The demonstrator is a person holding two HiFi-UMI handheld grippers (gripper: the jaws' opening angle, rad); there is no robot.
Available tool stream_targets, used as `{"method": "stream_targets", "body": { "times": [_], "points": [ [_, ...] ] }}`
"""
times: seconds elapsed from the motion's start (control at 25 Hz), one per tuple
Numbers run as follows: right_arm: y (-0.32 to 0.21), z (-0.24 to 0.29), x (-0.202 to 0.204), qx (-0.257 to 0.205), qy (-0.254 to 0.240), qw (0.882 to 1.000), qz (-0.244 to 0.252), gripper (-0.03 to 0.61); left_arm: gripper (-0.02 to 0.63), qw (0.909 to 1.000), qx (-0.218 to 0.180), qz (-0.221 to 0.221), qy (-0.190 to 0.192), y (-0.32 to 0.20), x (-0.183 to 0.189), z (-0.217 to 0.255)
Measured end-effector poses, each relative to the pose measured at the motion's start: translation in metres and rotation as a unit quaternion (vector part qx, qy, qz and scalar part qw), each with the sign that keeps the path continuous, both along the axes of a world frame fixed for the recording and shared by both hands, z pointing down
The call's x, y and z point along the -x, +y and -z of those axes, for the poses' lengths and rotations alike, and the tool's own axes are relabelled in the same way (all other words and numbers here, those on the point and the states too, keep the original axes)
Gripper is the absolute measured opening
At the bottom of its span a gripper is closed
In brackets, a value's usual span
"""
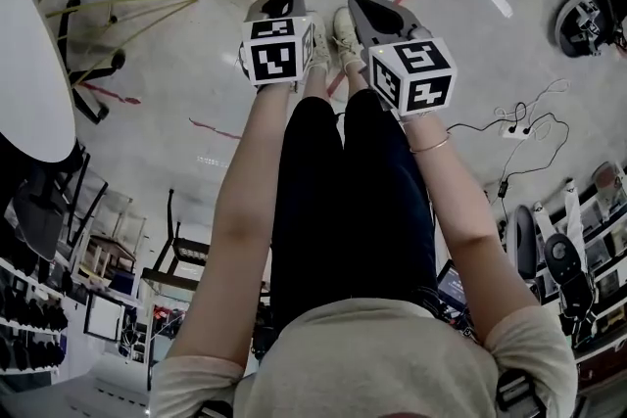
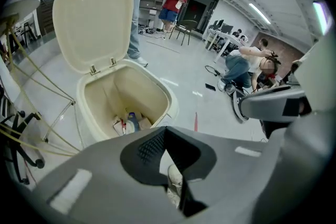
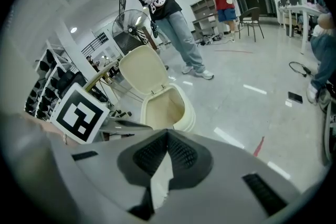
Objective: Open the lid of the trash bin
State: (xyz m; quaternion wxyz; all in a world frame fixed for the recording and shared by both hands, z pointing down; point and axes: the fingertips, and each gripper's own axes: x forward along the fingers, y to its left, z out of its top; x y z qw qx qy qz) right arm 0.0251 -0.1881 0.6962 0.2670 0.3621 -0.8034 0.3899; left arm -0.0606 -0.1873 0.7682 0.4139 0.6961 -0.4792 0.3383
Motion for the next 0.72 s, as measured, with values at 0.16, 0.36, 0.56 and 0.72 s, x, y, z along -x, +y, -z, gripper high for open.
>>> {"method": "stream_targets", "body": {
  "times": [0.16,0.36,0.56,0.72],
  "points": [
    [-0.001,0.024,0.008,-0.008,-0.001,1.000,0.000,0.008,0.005,0.9999,-0.005,-0.004,0.008,0.005,0.006,0.028],
    [-0.002,0.061,0.022,-0.032,0.002,0.999,0.013,0.008,0.005,0.9993,-0.031,-0.002,0.021,0.000,0.018,0.073],
    [-0.003,0.093,0.028,-0.047,0.002,0.998,0.028,0.007,0.005,0.9972,-0.062,0.004,0.042,0.000,0.021,0.122],
    [0.003,0.133,0.032,-0.077,0.019,0.995,0.063,0.008,0.005,0.9945,-0.096,-0.011,0.040,0.005,0.026,0.169]
  ]
}}
